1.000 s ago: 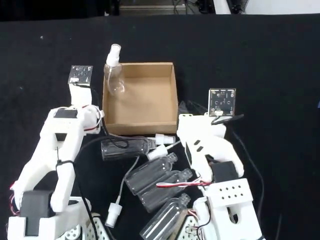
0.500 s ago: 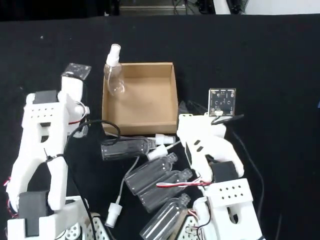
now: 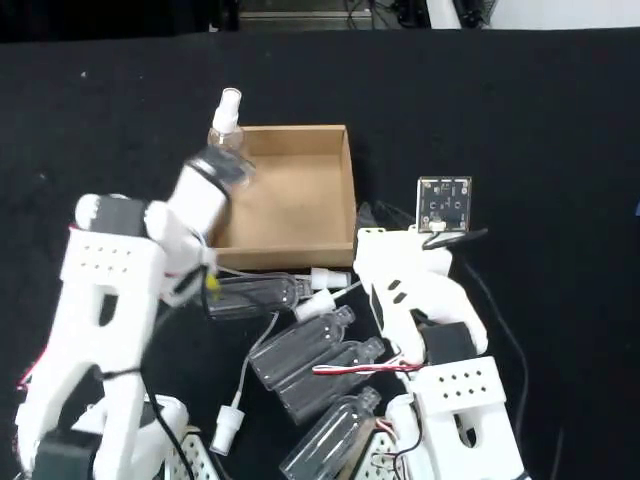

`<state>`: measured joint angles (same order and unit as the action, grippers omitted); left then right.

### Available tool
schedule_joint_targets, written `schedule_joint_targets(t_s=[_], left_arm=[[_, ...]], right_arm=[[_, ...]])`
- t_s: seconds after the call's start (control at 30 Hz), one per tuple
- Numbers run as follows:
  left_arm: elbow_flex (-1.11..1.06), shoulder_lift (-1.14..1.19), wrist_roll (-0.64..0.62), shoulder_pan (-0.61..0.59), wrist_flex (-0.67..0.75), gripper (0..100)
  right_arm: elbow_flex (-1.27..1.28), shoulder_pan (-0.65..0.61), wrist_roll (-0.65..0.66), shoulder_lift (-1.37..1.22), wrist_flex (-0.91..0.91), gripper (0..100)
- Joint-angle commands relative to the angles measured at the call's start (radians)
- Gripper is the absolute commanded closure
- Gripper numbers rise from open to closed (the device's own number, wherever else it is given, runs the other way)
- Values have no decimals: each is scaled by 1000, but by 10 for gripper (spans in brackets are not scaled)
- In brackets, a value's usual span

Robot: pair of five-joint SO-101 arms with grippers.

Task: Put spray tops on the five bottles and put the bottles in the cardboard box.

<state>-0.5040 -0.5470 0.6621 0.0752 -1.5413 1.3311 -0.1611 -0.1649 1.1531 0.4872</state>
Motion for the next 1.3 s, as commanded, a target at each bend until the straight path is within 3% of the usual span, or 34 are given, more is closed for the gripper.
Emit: schedule_joint_targets(t_s=[0.0,0.33,0.73,1.27], left_arm=[[-67,-64,84,93,34,758],[-317,-64,104,108,364,756],[-277,64,110,111,410,716],[-265,196,155,105,439,755]], right_arm=[[-19,28,9,39,-32,942],[-19,28,9,39,-32,942],[-19,25,9,38,-32,942],[-19,26,9,39,-32,942]])
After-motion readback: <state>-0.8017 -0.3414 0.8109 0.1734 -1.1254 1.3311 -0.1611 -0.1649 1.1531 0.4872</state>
